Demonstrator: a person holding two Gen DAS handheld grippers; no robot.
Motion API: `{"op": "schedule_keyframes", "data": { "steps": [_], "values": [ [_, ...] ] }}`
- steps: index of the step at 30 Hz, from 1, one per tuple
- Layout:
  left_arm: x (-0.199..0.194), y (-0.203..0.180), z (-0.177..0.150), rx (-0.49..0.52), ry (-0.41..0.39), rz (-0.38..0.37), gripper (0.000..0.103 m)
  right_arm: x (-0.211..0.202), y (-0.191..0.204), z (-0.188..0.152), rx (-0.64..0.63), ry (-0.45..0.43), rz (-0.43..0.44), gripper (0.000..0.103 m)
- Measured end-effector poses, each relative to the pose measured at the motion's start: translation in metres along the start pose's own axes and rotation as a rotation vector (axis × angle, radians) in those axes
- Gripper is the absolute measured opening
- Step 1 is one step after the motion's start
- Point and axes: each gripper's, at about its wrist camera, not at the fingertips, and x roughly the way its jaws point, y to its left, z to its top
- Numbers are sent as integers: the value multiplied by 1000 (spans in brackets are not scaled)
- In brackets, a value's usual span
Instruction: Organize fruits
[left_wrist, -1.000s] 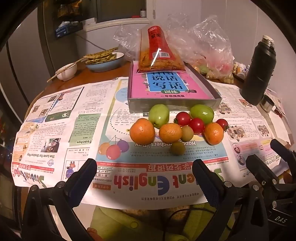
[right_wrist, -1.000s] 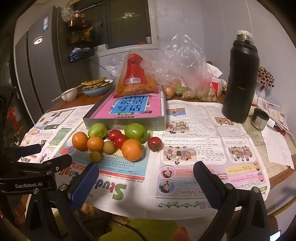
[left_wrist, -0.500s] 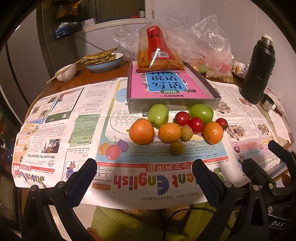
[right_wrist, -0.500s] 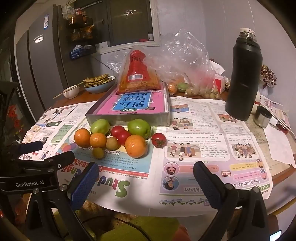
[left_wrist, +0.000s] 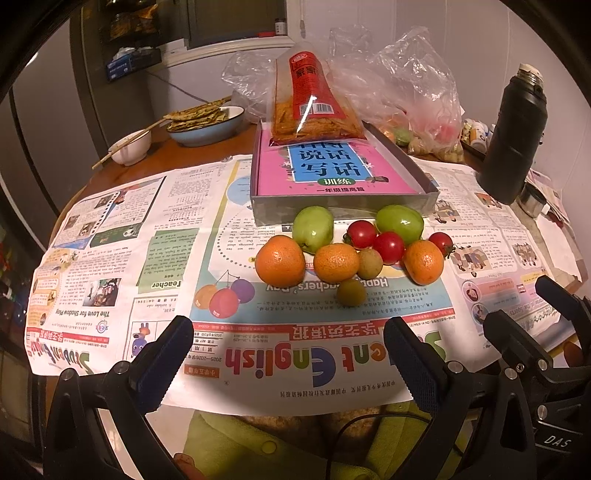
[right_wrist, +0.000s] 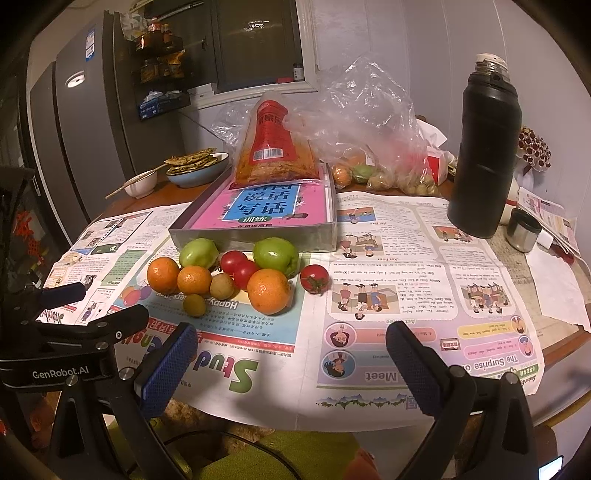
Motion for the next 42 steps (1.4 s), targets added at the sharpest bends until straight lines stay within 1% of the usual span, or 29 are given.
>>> {"op": "schedule_keyframes", "data": {
  "steps": [31, 42],
  "values": [
    [3, -3, -1, 8, 13, -2, 102, 1, -1, 0, 23, 4, 15, 103],
    [9, 8, 0, -18, 31, -1, 102, 8, 0, 0, 21, 30, 34, 103]
  ]
}}
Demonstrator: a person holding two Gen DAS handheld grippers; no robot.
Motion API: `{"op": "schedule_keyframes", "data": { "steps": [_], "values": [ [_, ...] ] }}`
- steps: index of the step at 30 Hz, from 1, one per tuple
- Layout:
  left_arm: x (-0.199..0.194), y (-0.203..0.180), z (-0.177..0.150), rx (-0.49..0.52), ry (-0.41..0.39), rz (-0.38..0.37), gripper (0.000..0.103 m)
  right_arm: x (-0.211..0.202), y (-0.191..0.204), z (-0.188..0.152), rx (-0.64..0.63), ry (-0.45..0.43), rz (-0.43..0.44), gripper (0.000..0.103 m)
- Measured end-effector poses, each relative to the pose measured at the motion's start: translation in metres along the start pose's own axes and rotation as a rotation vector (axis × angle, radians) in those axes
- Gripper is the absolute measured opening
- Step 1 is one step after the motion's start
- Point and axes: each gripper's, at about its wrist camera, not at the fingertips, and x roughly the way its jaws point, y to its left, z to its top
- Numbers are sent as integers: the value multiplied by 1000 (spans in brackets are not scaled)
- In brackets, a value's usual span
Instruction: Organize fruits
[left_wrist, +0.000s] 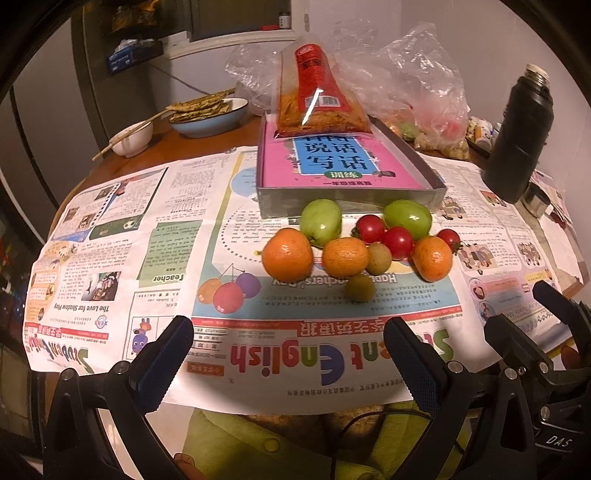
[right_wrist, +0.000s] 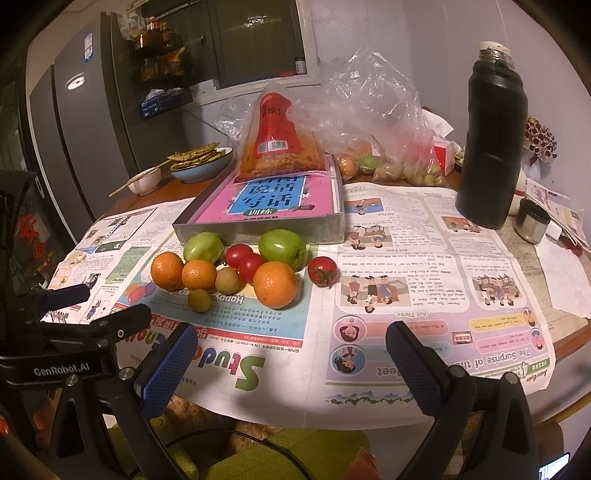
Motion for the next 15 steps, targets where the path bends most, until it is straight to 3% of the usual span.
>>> {"op": "schedule_keyframes", "data": {
  "steps": [8, 15],
  "values": [
    [14, 21, 7, -39, 32, 7, 102, 13, 3, 2, -13, 39, 21, 103],
    [33, 26, 19, -3, 53, 4, 102, 32, 4, 7, -22, 59, 31, 103]
  ]
}}
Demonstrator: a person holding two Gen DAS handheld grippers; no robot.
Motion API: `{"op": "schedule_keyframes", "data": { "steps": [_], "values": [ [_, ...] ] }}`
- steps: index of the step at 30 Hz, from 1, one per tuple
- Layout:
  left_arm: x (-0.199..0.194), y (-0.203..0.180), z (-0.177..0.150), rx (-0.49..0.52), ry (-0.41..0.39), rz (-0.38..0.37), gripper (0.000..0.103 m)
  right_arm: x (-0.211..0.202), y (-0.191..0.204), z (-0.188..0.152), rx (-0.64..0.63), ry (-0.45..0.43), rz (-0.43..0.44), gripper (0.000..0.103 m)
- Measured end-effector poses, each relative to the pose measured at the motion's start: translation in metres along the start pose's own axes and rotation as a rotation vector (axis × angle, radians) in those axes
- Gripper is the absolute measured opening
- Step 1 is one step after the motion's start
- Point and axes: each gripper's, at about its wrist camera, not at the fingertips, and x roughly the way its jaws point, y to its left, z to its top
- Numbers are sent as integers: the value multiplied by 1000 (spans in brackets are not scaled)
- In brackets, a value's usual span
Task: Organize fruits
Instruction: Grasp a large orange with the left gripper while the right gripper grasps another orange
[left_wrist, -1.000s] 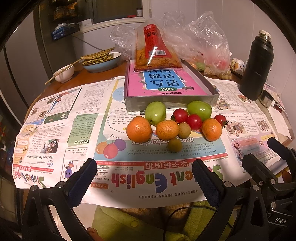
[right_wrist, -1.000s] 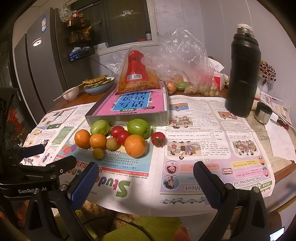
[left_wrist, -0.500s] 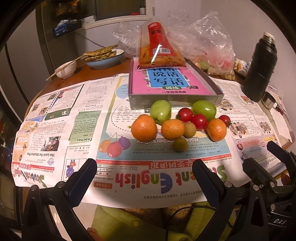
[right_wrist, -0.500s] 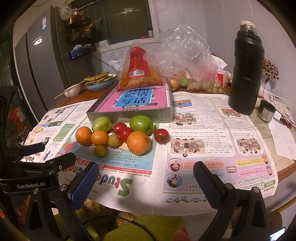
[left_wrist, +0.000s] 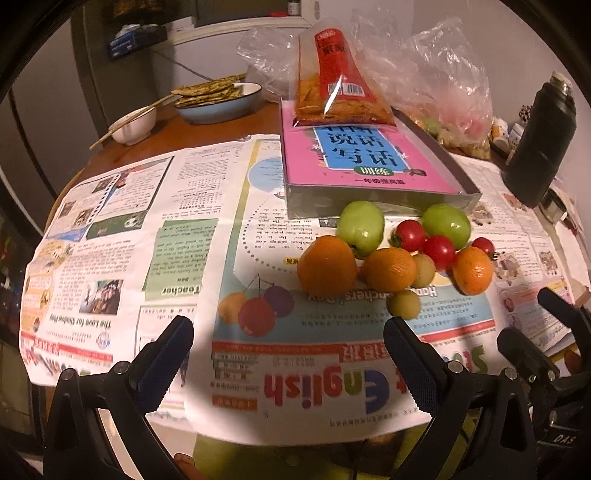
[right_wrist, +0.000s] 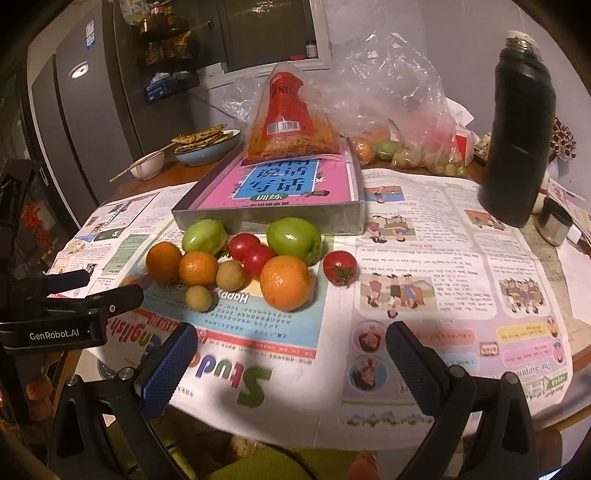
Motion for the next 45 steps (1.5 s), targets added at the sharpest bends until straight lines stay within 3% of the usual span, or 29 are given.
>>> {"op": "schedule_keyframes", "data": {
  "steps": [5, 9, 11, 13, 21, 27, 33, 39, 45],
  "values": [
    [14, 2, 11, 20, 6, -3, 102, 17, -5, 7, 6, 17, -18, 99],
    [24, 3, 17, 37, 16, -16, 102, 30, -7, 10, 1, 44, -20, 87],
    [27, 4, 19, 40, 21, -29, 95, 35, -8, 11, 1, 51, -17, 82],
    [31, 5, 21, 38, 31, -40, 95, 38, -7, 12, -4, 52, -15, 71],
    [39, 2, 26, 54, 51, -93, 83, 46, -2, 16, -23, 51, 15, 52],
    [42, -6, 29, 82, 49, -105, 76, 51, 1, 19, -34, 47, 20, 50],
    [46, -10, 32, 89, 58, -128, 67, 55, 2, 19, -43, 44, 28, 40],
    [51, -13, 34, 81, 81, -194, 45, 53, 0, 19, -32, 39, 49, 39],
    [50, -17, 34, 91, 82, -184, 44, 44, 0, 23, -30, 14, 67, 39]
  ]
}}
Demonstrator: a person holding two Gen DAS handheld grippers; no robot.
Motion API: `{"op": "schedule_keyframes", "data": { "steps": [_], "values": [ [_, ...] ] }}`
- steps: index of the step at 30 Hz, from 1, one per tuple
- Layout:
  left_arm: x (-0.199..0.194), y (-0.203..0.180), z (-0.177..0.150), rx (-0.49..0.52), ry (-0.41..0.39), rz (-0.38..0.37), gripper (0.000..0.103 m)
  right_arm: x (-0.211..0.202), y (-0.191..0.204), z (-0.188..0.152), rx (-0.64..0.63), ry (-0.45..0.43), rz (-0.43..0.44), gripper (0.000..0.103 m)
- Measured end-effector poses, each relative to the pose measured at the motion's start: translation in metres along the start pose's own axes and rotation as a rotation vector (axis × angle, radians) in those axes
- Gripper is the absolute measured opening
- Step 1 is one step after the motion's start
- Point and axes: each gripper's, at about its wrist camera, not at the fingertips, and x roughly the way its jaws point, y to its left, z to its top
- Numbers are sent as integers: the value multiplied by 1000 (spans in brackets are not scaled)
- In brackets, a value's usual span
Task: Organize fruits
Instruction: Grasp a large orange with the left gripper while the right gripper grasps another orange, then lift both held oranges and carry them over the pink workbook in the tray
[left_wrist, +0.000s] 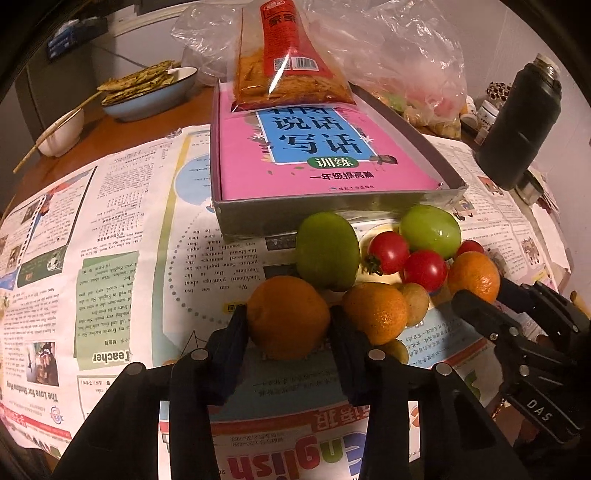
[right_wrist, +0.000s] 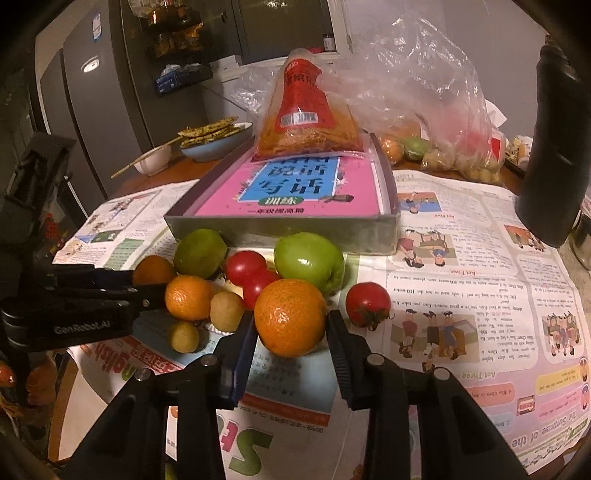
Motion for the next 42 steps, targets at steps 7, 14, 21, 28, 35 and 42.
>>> {"op": "schedule_keyframes", "data": {
  "steps": [7, 14, 21, 28, 35, 42],
  "values": [
    [-13, 4, 3, -11, -27, -2, 44, -7, -5, 7, 13, -22, 4, 39],
    [-28, 9, 17, -18, -66, 1, 44, -16, -12, 20, 29, -65, 2, 39],
    [-31, 7, 34, -12, -79, 1, 44, -18, -19, 41, 48, -109, 2, 39],
    [-33, 2, 66, -3, -110, 17, 44, -19, -26, 62, 77, -148, 10, 39],
    [-27, -1, 89, -9, -120, 32, 44, -12, -39, 80, 91, -160, 0, 39],
    [-9, -4, 102, -4, -99, 49, 44, 5, -50, 92, 107, -150, -1, 39]
  ]
}}
